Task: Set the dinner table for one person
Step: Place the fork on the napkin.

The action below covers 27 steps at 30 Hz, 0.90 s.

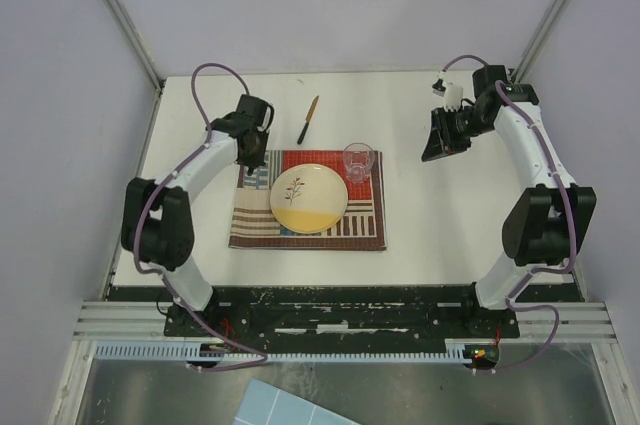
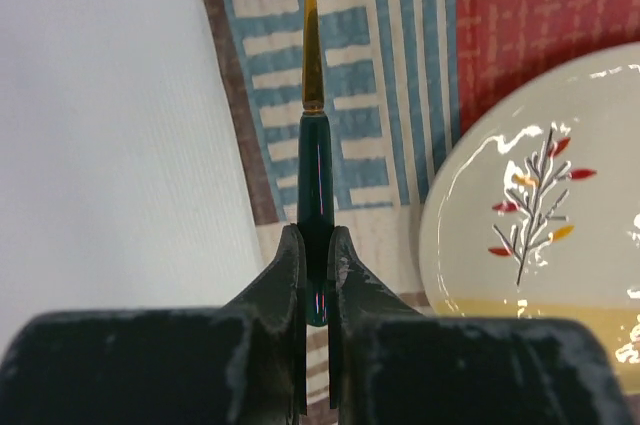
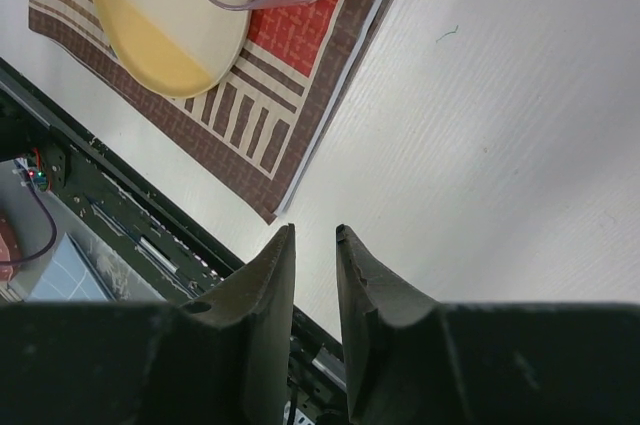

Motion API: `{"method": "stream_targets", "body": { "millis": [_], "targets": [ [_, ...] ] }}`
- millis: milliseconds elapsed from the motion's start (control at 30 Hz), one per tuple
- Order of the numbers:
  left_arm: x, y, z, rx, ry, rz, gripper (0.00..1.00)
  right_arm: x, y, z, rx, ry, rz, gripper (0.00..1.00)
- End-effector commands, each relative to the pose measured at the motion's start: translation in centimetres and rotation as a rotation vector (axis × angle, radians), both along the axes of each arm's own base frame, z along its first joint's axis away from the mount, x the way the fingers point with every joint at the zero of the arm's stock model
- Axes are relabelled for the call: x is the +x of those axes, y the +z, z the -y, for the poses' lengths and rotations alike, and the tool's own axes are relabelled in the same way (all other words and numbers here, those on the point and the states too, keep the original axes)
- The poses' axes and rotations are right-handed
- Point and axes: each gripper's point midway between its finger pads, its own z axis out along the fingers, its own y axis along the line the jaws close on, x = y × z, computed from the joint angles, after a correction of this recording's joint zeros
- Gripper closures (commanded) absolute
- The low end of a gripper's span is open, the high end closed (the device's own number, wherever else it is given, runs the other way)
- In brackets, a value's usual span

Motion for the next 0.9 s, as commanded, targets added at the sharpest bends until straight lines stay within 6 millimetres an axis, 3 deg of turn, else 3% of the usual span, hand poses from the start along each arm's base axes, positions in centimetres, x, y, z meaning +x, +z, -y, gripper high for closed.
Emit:
{"method": "stream_targets", "body": {
  "millis": [0, 133, 400, 667, 867],
  "targets": [
    [-0.3, 5.6, -0.3, -0.055, 0.06, 0.225, 0.97, 0.2, 2.3, -0.4, 0.038, -0.01, 0.076, 0.7],
    [-1.8, 5.3, -0.3, -0.079, 0.052, 0.217, 0.97, 0.5, 2.3, -0.4, 0.041, -0.017, 0.079, 0.7],
    [-6.0, 0.3, 1.1, -0.106, -0.002, -0.011, 0.97, 1.9, 1.2, 0.0, 0.013, -0.027, 0.045, 0.7],
    [-8.5, -0.3, 2.2, -0.155, 0.015, -0.039, 0.97, 2.8, 0.2, 0.3, -0.003, -0.04, 0.015, 0.71],
    [-8.7, -0.6, 1.7, -0.132, 0.034, -0.014, 0.97, 2.9, -0.2, 0.4, -0.007, -0.046, 0.002, 0.71]
  ]
}}
